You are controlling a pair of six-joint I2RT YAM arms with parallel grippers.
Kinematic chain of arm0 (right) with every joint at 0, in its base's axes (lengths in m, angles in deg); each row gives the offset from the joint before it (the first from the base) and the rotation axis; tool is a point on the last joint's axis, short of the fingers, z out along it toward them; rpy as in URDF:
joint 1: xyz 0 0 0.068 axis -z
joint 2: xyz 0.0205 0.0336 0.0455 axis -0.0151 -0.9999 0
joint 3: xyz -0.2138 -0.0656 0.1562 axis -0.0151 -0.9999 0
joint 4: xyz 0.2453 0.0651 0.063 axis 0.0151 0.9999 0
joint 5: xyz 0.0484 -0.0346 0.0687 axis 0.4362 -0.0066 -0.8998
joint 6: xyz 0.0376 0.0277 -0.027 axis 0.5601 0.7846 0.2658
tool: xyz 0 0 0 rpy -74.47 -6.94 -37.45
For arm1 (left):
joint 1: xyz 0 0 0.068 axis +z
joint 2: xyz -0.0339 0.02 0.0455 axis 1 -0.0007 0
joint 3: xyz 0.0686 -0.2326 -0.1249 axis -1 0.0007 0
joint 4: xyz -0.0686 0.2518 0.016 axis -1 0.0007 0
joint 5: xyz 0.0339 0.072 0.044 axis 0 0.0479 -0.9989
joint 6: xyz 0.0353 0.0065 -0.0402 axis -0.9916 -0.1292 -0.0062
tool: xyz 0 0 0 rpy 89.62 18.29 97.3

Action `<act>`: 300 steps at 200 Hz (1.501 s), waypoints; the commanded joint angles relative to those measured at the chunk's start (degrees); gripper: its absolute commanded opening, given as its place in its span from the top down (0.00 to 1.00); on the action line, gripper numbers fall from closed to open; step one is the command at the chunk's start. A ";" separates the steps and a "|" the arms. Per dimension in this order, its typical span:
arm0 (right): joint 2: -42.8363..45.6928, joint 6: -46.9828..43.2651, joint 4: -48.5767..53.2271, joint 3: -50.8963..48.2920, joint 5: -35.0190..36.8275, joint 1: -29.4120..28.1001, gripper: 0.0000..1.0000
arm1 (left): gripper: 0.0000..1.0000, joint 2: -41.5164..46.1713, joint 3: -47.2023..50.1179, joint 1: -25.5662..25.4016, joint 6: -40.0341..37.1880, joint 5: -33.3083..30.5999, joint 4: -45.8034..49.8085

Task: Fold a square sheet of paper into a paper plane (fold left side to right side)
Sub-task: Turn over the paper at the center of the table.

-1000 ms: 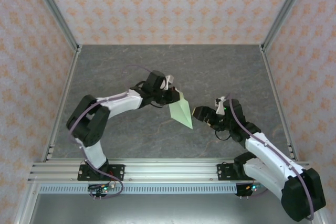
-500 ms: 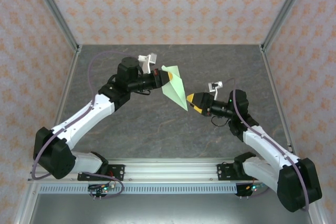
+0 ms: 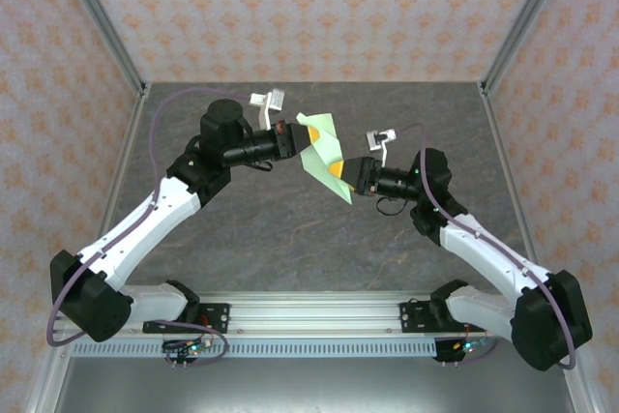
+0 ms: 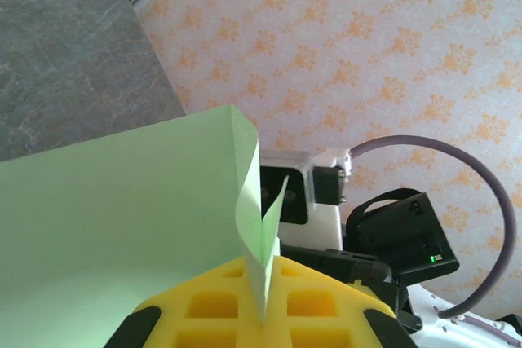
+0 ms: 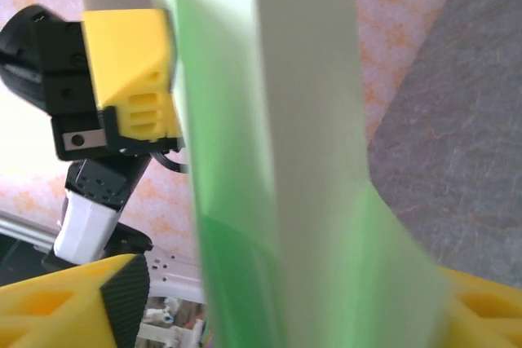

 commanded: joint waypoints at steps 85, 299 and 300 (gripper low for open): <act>5.10 -15.59 22.41 4.38 3.66 -0.28 0.76 | 0.51 2.84 -1.17 -0.18 -7.96 -5.52 12.59; -63.53 -41.89 107.13 57.74 106.37 -38.81 0.88 | 0.25 33.66 10.26 -0.20 -19.24 -45.59 37.32; -63.82 -41.91 107.13 57.88 106.37 -38.88 0.88 | 0.24 33.66 10.28 -0.19 -19.28 -45.59 37.31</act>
